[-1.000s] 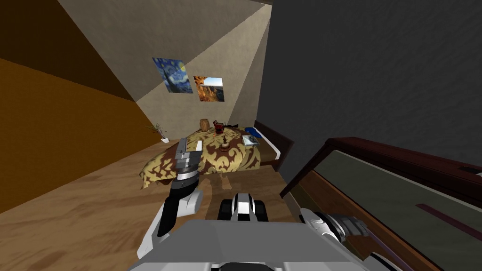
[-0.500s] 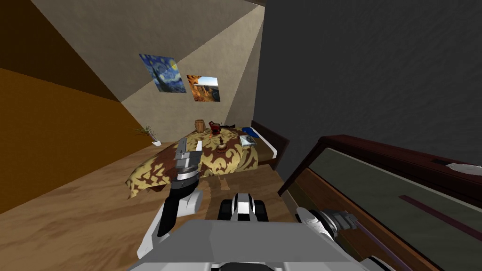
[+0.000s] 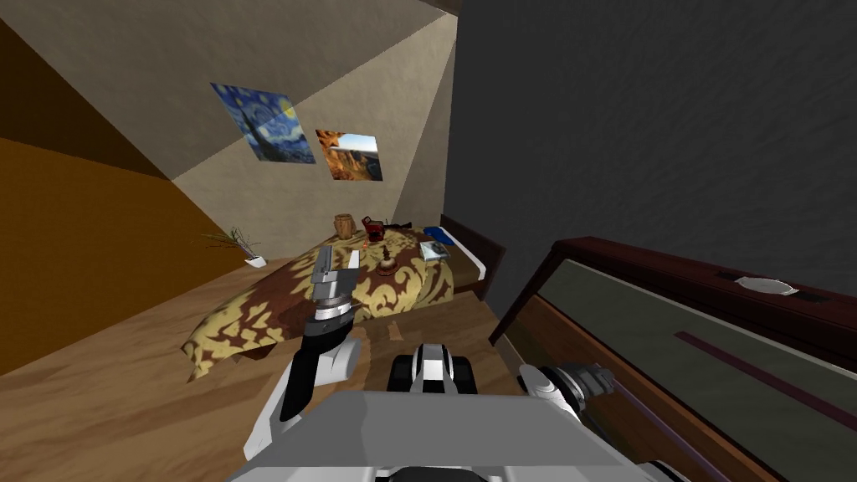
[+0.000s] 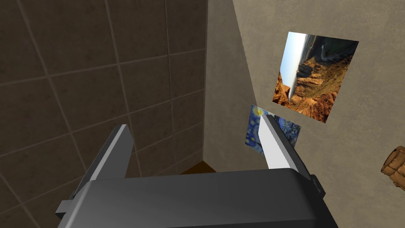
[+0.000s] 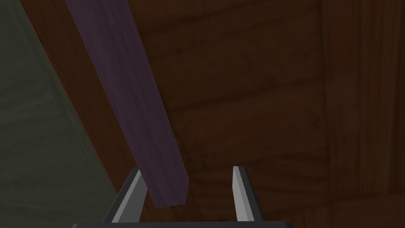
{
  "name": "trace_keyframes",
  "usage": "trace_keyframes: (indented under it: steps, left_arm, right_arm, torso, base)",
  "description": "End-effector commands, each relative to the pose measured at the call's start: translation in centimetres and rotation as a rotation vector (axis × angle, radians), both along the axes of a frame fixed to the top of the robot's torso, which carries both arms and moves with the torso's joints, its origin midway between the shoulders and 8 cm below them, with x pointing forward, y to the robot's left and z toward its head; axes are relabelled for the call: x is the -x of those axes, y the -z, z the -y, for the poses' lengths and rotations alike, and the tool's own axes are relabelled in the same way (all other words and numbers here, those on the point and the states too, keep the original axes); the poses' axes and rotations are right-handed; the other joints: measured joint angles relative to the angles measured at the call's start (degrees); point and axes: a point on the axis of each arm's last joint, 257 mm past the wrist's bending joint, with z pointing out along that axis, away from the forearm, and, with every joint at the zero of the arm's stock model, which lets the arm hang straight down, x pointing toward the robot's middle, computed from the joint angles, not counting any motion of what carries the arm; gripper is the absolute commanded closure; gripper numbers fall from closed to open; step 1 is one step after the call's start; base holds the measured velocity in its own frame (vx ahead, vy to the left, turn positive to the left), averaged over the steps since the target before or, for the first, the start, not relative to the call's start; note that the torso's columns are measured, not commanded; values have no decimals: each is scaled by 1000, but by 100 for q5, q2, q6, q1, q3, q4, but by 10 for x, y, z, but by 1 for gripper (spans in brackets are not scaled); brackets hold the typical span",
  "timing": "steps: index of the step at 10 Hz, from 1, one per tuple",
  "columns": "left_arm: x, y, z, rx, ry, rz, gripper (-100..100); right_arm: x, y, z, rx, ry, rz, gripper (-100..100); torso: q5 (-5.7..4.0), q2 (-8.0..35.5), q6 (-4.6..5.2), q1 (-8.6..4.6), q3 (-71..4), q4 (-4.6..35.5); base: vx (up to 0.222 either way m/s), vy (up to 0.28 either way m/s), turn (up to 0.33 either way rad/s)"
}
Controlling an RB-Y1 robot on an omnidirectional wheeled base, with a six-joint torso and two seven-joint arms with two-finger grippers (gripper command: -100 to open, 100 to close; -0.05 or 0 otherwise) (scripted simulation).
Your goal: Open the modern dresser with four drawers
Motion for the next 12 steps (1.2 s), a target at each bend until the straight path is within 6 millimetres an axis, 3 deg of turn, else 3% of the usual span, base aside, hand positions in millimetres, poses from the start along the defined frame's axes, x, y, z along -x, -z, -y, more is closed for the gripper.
trace_keyframes:
  steps: [1, 12]
  left_arm:
    - [0, 0, 0, 0, 0, 0, 0]
    - [0, 0, 0, 0, 0, 0, 0]
  right_arm:
    - [-8, 7, -18, -26, -22, -1, 100]
    - [-43, -17, -48, 57, -130, -12, 100]
  torso:
    - [7, 3, -20, 7, 2, 8]
    - [20, 2, 3, 19, -4, 0]
  base:
    - [30, -10, -178]
    - [30, -5, -108]
